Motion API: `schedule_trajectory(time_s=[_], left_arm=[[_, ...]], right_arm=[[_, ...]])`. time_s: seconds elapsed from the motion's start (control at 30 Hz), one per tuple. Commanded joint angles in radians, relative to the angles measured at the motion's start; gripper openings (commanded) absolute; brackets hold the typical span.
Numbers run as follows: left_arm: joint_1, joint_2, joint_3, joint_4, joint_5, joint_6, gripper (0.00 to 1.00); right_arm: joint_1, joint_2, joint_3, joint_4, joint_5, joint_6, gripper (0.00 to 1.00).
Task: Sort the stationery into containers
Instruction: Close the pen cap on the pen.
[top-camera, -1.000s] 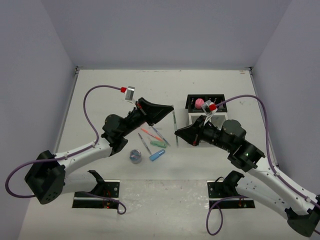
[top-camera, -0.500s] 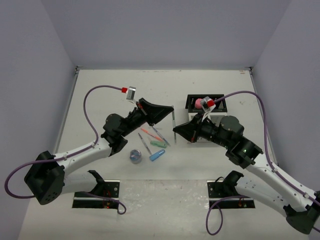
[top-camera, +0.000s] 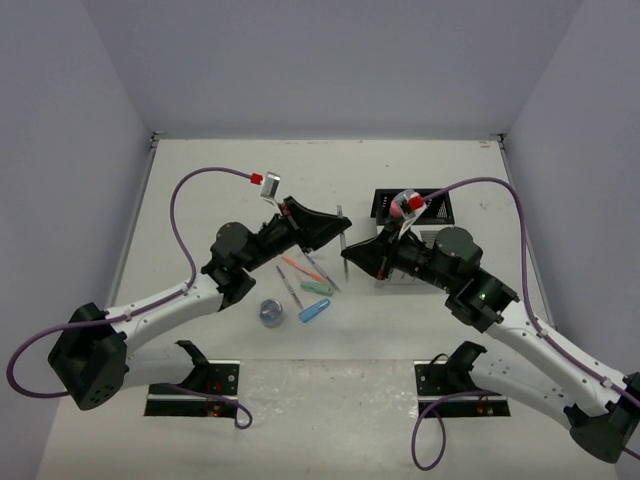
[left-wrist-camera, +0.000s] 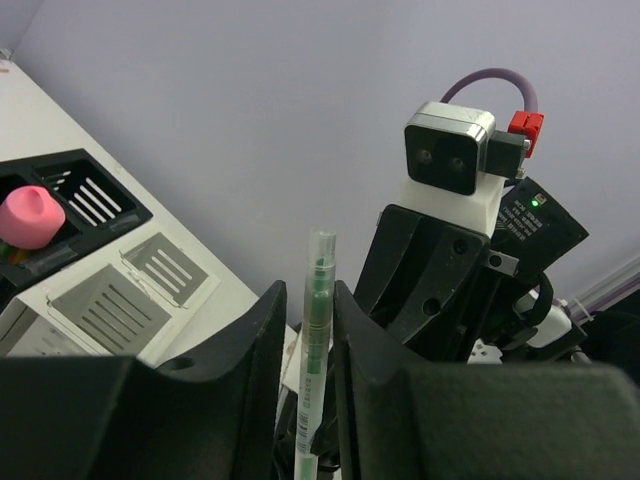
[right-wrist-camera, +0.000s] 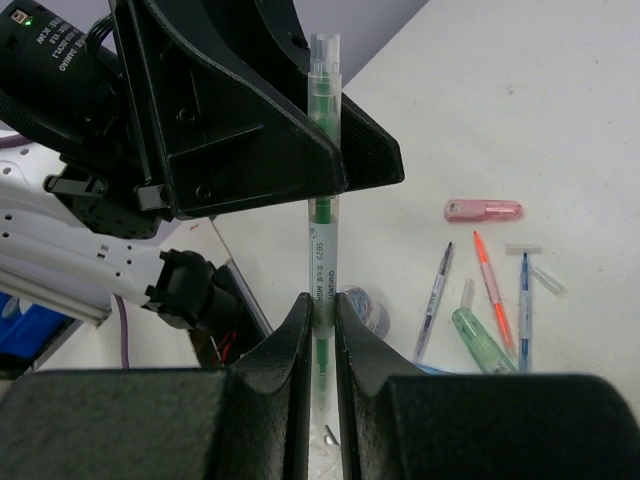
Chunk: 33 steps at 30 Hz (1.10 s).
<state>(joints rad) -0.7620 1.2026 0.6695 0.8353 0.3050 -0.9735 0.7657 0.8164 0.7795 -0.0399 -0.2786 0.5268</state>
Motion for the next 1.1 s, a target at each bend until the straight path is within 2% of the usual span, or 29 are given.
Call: schedule_trajectory(time_s=[0.0, 0.07, 0.17, 0.23, 0.33, 0.4, 0.5, 0.57, 0.6, 0.63, 0.67, 0.73, 0.77, 0.8, 0.87, 0.93, 0.97, 1.07], left_arm=[[-0.003, -0.024, 0.045, -0.039, 0.027, 0.039, 0.14], [-0.003, -0.02, 0.045, -0.03, 0.049, 0.038, 0.03], [-0.002, -0.015, 0.045, 0.001, 0.09, 0.025, 0.0], [-0.002, -0.017, 0.043, 0.029, 0.113, 0.012, 0.0], [-0.002, -0.031, 0.041, 0.054, 0.123, 0.007, 0.0], [-0.002, -0.045, 0.043, 0.062, 0.127, 0.012, 0.0], [-0.003, -0.065, 0.045, 0.073, 0.134, 0.018, 0.0], [-0.002, -0.075, 0.042, 0.076, 0.132, 0.023, 0.0], [-0.002, -0.079, 0.042, 0.074, 0.132, 0.025, 0.0], [-0.003, -0.09, 0.038, 0.068, 0.127, 0.032, 0.0], [-0.002, -0.099, 0.038, 0.06, 0.119, 0.038, 0.0], [-0.002, -0.109, 0.044, 0.025, 0.112, 0.062, 0.01], [-0.002, -0.111, 0.049, 0.008, 0.109, 0.071, 0.24], [-0.002, -0.113, 0.054, -0.012, 0.107, 0.081, 0.41], [-0.002, -0.117, 0.07, -0.06, 0.099, 0.105, 0.58], [-0.002, -0.12, 0.097, -0.118, 0.074, 0.137, 0.73], [-0.002, -0.122, 0.13, -0.174, 0.055, 0.171, 0.76], [-0.003, -0.113, 0.213, -0.28, 0.027, 0.227, 0.78]], right_arm=[[0.004, -0.001, 0.038, 0.09, -0.022, -0.018, 0.0], [0.003, 0.007, 0.041, 0.091, -0.021, -0.019, 0.0], [0.003, 0.019, 0.049, 0.099, -0.025, -0.029, 0.0], [0.003, 0.035, 0.053, 0.114, -0.069, -0.039, 0.08], [0.004, 0.081, 0.066, 0.142, -0.179, -0.034, 0.28], [0.004, 0.112, 0.067, 0.165, -0.222, -0.017, 0.35], [0.004, 0.137, 0.058, 0.194, -0.245, 0.003, 0.38], [0.004, 0.148, 0.058, 0.209, -0.27, 0.012, 0.34], [0.004, 0.152, 0.059, 0.215, -0.277, 0.017, 0.27], [0.004, 0.16, 0.063, 0.217, -0.284, 0.021, 0.16], [0.004, 0.165, 0.068, 0.214, -0.293, 0.019, 0.0], [0.004, 0.165, 0.073, 0.207, -0.287, 0.018, 0.0], [0.004, 0.162, 0.073, 0.205, -0.286, 0.014, 0.0], [0.004, 0.16, 0.074, 0.202, -0.282, 0.01, 0.0], [0.004, 0.155, 0.077, 0.19, -0.275, 0.001, 0.0], [0.004, 0.152, 0.08, 0.182, -0.284, -0.004, 0.0], [0.004, 0.152, 0.081, 0.18, -0.293, -0.004, 0.0], [0.004, 0.152, 0.078, 0.179, -0.309, -0.004, 0.0]])
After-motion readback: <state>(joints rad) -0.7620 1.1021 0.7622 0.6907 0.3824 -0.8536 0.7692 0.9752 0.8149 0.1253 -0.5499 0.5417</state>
